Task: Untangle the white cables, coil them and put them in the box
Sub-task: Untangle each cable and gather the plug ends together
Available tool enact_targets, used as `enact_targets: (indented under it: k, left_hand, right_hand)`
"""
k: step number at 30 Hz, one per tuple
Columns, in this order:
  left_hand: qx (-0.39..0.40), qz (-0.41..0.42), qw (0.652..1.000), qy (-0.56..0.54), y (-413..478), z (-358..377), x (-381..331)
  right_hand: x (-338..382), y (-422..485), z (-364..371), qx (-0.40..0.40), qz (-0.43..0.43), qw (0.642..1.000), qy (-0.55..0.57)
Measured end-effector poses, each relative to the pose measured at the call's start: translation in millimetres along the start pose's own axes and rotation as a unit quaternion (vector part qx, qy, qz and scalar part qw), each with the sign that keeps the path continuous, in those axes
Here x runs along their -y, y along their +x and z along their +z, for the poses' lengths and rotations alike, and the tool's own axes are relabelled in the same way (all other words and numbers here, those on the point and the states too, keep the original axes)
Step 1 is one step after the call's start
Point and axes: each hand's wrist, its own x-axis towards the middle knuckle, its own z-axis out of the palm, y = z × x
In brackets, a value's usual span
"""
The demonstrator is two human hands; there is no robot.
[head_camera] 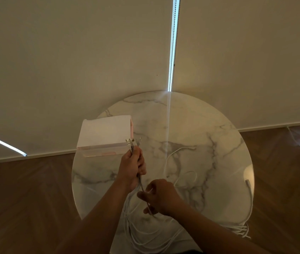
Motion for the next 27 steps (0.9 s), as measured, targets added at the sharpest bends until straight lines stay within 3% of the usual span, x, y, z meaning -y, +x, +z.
enact_targets:
  k: [8,11,14,16,19,22,27]
  left_hand:
    - [0.035,-0.029,0.999,-0.027,-6.4,8.7,-7.1]
    - [0.048,-0.040,0.997,-0.050,-6.8,3.1,-10.6]
    - [0.043,-0.037,0.995,-0.083,-3.9,-1.3,-17.1]
    - [0.034,-0.033,0.993,-0.104,-2.6,-0.2,-20.7]
    - [0.021,-0.027,0.992,-0.117,-0.9,2.2,-24.5]
    - [0.003,-0.030,0.995,-0.096,2.9,0.3,-28.3]
    - [-0.001,-0.038,0.999,-0.029,1.6,-1.0,-34.4]
  right_hand:
    - [-6.1,20.5,5.8,0.144,-0.037,0.975,0.163]
    - [-6.6,25.6,9.1,0.109,-0.059,0.980,0.153]
    - [-5.5,27.2,12.6,0.025,-0.132,0.991,0.026]
    - [-7.0,27.7,15.0,0.000,-0.172,0.984,0.050]
    - [-4.6,24.3,15.3,0.064,-0.144,0.972,0.173]
    - [-6.5,24.3,15.5,0.127,-0.145,0.955,0.226]
    - [-0.5,21.3,24.7,0.106,-0.136,0.954,0.246]
